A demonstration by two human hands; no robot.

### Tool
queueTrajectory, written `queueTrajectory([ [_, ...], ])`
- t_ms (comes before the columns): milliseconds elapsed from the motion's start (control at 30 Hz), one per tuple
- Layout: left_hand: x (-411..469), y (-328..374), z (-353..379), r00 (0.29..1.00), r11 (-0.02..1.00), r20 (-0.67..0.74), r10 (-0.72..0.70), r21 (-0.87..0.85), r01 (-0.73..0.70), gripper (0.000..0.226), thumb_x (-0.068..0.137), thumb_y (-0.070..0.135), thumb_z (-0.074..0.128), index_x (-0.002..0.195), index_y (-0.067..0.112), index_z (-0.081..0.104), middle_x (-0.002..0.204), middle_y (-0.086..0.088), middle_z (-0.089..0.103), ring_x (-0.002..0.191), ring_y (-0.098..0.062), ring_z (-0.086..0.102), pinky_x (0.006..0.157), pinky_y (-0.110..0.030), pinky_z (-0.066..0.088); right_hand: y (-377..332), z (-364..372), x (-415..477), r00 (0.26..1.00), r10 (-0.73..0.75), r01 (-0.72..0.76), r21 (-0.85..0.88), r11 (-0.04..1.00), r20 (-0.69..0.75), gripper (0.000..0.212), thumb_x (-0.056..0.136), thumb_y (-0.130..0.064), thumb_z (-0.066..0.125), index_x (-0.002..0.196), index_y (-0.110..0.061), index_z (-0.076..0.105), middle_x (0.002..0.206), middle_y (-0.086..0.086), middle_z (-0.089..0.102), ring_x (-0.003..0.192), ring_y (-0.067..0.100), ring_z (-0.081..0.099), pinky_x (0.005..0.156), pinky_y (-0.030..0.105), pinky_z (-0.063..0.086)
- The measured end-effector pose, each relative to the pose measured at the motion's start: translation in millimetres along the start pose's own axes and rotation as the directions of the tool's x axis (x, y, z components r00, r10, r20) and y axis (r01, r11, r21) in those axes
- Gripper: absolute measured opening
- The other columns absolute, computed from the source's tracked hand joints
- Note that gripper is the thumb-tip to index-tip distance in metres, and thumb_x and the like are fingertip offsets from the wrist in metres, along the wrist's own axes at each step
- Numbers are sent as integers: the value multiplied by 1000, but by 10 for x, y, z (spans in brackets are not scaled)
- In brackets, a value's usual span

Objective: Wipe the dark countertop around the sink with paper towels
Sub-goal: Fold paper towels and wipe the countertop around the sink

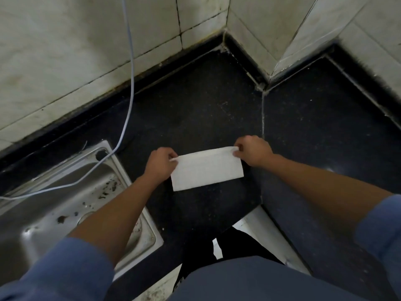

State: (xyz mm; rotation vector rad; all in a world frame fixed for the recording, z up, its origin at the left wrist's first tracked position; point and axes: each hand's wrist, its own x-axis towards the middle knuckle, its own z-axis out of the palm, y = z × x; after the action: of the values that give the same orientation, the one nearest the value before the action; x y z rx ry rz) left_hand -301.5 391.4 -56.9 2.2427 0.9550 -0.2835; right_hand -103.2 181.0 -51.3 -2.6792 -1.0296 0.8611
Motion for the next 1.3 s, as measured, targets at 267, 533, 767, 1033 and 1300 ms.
queueTrajectory([
  [267,192,-116,185,995,985,-7,-99,143,99,14,81,20,66,94,16,62,97,-9,65,90,-27,61,71,-33,48,-5,144,154,997,71,-74,-116,991,-27,26,91,-35,58,112,-20,55,103,5,64,91,26,62,67,32,44],
  [533,-324,108,361,964,917,-2,266,308,-252,14,90,23,55,98,14,62,101,-4,58,89,-25,59,70,-34,46,-384,468,-313,919,-393,382,-201,902,-18,19,93,-28,53,106,-16,60,107,6,57,99,25,56,64,33,39],
  [767,-768,-365,703,959,936,-13,284,222,-275,10,83,14,66,78,12,58,83,-4,56,78,-24,57,51,-35,49,245,666,-583,924,-365,327,-254,910,-117,31,90,-38,44,79,-17,64,84,0,58,77,21,58,46,27,39],
  [1033,-580,-335,502,911,833,-49,410,425,-353,26,74,13,74,99,10,69,111,-11,63,97,-31,59,72,-39,54,96,409,-446,991,-14,8,-45,999,-134,29,91,-48,54,100,-21,60,101,-1,56,95,19,56,71,32,46],
  [1300,-495,-377,425,954,847,87,289,442,-297,47,89,28,59,134,16,51,150,-7,34,137,-28,31,106,-42,31,-229,317,-164,913,403,-400,319,859,59,30,82,-22,67,108,-9,64,108,11,66,91,26,62,72,32,48],
])
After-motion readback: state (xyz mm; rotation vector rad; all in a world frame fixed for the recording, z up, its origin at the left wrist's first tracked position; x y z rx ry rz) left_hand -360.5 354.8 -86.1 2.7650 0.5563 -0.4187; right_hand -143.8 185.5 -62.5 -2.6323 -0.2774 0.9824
